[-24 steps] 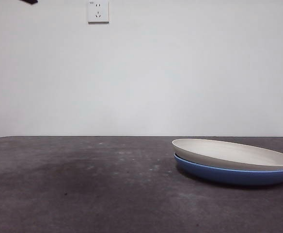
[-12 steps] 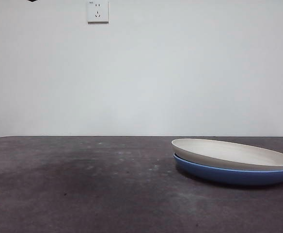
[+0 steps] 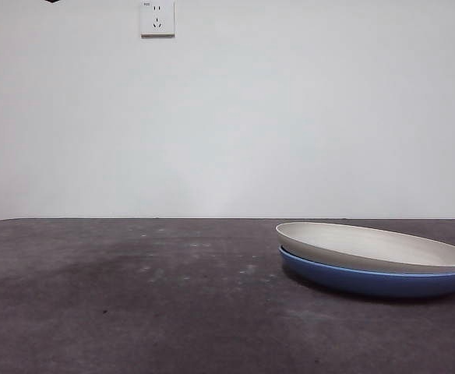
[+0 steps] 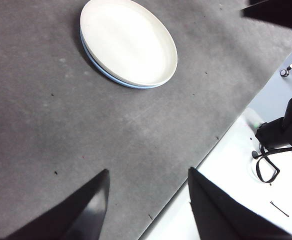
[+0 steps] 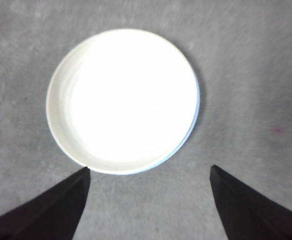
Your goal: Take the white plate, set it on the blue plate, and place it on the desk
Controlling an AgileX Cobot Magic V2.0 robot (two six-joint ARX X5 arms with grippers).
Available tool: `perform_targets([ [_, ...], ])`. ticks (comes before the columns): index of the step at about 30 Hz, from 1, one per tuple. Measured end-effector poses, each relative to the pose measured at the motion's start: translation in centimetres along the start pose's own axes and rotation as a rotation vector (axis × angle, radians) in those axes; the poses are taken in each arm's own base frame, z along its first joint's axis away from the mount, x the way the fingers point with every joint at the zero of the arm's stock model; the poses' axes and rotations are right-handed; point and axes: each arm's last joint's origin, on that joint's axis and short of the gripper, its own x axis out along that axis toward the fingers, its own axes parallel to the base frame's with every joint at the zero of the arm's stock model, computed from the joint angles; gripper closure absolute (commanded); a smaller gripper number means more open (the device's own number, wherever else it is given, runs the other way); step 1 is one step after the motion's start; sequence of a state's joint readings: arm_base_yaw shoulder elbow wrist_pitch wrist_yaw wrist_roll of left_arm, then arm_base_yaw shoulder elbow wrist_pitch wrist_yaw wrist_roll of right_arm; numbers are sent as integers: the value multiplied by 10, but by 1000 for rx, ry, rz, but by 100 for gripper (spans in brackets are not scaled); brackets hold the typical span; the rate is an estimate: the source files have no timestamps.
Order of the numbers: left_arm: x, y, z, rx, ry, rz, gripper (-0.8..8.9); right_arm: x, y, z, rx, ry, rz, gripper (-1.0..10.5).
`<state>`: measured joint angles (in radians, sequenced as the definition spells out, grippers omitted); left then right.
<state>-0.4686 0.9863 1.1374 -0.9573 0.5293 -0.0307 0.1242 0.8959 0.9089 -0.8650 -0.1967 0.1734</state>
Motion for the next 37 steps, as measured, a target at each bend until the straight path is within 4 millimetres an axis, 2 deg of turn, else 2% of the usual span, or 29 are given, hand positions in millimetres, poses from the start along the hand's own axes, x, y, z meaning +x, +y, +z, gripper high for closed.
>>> perform_targets([
  [3, 0, 0, 0, -1, 2, 0, 565, 28, -10, 4, 41, 36, -11, 565],
  [7, 0, 0, 0, -1, 3, 0, 565, 54, -24, 13, 92, 74, 3, 564],
  [15, 0, 0, 0, 5, 2, 0, 565, 98, -48, 22, 169, 141, 40, 566],
  [21, 0, 0, 0, 6, 2, 0, 565, 128, -58, 22, 188, 193, 58, 566],
  [26, 0, 0, 0, 7, 2, 0, 565, 147, -63, 21, 195, 211, 73, 626],
  [31, 0, 0, 0, 6, 2, 0, 565, 159, -67, 18, 203, 233, 70, 635],
  [34, 0, 0, 0, 6, 2, 0, 565, 162, -68, 19, 200, 226, 70, 734],
  [37, 0, 0, 0, 6, 2, 0, 565, 166, -69, 17, 204, 238, 69, 757],
])
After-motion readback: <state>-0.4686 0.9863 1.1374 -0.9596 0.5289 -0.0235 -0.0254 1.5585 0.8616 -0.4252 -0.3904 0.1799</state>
